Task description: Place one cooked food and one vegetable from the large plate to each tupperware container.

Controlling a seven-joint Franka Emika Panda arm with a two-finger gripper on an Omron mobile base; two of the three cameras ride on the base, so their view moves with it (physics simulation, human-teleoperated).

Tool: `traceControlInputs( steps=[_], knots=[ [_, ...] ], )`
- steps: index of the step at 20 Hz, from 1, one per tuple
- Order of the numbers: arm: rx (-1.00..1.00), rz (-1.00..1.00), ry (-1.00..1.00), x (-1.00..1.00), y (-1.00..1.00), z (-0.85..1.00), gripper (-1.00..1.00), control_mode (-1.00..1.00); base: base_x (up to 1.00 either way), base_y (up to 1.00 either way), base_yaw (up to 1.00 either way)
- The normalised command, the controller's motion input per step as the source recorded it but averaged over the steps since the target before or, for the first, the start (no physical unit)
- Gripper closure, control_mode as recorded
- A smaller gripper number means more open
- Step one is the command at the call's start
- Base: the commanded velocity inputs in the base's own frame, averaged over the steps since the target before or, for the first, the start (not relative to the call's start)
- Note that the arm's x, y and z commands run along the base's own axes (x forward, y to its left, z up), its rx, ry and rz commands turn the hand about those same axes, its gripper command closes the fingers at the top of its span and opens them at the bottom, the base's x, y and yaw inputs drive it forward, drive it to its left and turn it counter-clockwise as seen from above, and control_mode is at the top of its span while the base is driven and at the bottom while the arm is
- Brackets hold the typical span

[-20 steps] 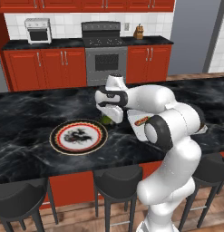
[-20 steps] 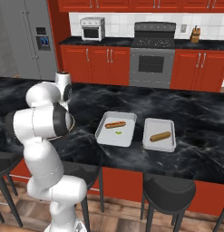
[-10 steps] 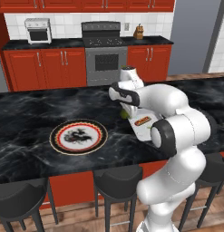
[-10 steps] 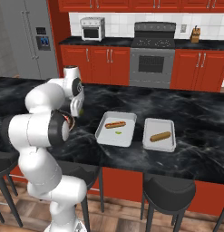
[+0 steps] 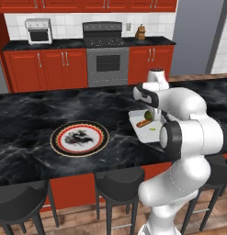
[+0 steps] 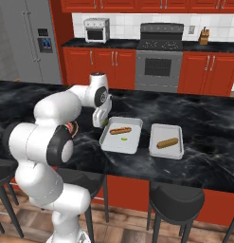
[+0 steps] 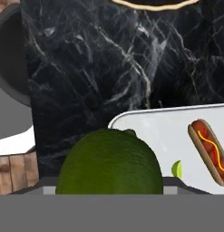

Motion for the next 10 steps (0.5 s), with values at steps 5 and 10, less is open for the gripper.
traceControlInputs(
  steps=[5, 10],
  knots=[
    [0.05, -0.05, 0.00, 0.08, -1.00, 0.00, 1.00, -1.00, 0.00, 0.00, 0.00],
    [0.07, -0.01, 0.00, 0.17, -1.00, 0.00, 1.00, -1.00, 0.00, 0.00, 0.00]
  ],
)
